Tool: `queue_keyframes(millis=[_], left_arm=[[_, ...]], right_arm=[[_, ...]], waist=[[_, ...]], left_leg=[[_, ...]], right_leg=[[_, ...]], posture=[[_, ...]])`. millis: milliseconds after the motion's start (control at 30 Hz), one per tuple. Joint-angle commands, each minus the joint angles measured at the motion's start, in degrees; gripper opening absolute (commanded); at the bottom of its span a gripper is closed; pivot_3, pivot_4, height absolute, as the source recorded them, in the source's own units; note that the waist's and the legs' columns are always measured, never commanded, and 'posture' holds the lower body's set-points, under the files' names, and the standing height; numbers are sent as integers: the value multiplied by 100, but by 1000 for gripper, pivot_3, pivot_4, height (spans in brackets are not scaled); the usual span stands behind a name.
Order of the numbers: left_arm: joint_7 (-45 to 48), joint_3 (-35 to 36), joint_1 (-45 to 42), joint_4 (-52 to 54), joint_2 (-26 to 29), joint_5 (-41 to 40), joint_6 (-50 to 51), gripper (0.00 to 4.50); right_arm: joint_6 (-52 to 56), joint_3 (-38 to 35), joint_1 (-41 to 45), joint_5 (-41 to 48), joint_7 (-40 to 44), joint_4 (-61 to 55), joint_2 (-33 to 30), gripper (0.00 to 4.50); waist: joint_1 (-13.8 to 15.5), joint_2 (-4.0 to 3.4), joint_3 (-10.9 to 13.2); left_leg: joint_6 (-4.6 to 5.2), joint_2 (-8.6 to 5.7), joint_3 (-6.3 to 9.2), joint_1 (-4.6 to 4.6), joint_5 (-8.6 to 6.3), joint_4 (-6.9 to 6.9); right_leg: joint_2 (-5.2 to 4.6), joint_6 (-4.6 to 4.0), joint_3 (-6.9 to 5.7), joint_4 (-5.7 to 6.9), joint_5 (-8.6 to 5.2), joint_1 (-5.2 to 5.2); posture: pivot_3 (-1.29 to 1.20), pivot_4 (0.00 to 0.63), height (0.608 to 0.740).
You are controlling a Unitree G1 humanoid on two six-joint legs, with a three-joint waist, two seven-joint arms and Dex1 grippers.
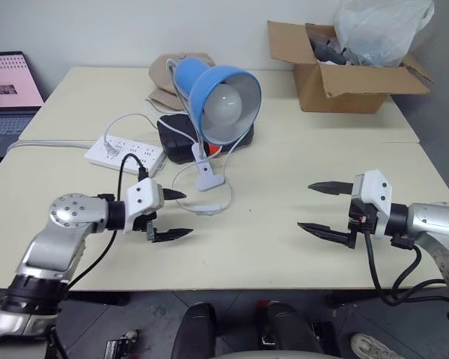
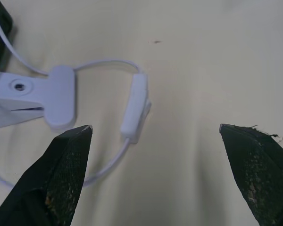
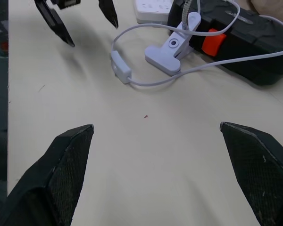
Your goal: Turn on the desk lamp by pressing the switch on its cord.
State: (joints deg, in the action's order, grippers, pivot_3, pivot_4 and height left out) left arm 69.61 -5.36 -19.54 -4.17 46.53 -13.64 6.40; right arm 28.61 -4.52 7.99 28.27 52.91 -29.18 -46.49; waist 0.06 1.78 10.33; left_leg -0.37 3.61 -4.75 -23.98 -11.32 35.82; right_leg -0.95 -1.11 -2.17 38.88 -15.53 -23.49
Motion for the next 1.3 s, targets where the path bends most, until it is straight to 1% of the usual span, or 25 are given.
queue_keyframes(millis=[33,167,300,400,633,833,933,967,1067,1200,1300], left_arm=[[103,-242,-461,-825,-228,351,-552,4491],[207,-426,-918,-1694,-460,620,-1060,4491],[369,-485,-1159,-2222,-605,730,-1387,4491],[434,-466,-1259,-2452,-682,779,-1528,3985],[511,-450,-1355,-2705,-875,819,-1712,2333],[462,-473,-1372,-2812,-1046,891,-1772,1245],[475,-458,-1370,-2810,-1081,889,-1769,529],[495,-463,-1373,-2802,-1083,891,-1783,427],[616,-523,-1382,-2588,-1043,903,-1824,423],[934,-558,-1371,-1730,-1050,604,-1309,423],[1051,-601,-1357,-1178,-1093,422,-854,423]], right_arm=[[166,-34,47,58,-250,-315,51,4500],[289,-116,-27,120,-359,-482,43,4500],[350,-178,-106,135,-424,-589,38,4500],[379,-214,-163,149,-450,-650,31,4500],[409,-250,-216,150,-489,-711,20,4500],[378,-224,-205,111,-444,-677,-29,4500],[367,-239,-233,110,-425,-687,-55,4500],[365,-242,-234,112,-425,-688,-59,4500],[312,-251,-201,54,-422,-695,-98,4500],[457,-238,87,185,-360,-751,-227,4500],[694,-19,454,320,-421,-759,-181,4500]], waist=[[-1,0,0],[-1,1,-1],[-5,2,-1],[-5,3,-2],[-6,4,-2],[-6,5,-3],[-6,5,-3],[-6,5,-3],[-6,5,-3],[-8,5,-3],[-19,5,-3]], left_leg=[[0,0,1,0,0,2],[0,0,0,-3,0,7],[1,0,1,-6,0,8],[1,0,2,-6,0,10],[2,0,6,-5,1,20],[3,-2,8,-5,2,25],[3,-2,9,-5,2,24],[3,-2,10,-5,2,24],[3,-2,10,-5,2,25],[3,-2,9,-6,2,25],[3,-2,8,-6,2,25]], right_leg=[[0,1,0,1,0,0],[1,3,0,2,2,0],[3,4,-1,1,2,0],[4,4,-1,2,2,0],[6,15,0,6,9,6],[5,20,3,6,12,9],[6,20,2,5,12,9],[6,20,1,6,12,9],[7,20,2,6,12,10],[6,21,3,4,13,9],[8,21,4,5,13,9]], posture=[[0,150,740],[0,150,740],[0,150,740],[0,150,740],[0,150,740],[0,150,740],[0,150,740],[0,150,740],[0,150,740],[0,150,740],[0,150,740]])
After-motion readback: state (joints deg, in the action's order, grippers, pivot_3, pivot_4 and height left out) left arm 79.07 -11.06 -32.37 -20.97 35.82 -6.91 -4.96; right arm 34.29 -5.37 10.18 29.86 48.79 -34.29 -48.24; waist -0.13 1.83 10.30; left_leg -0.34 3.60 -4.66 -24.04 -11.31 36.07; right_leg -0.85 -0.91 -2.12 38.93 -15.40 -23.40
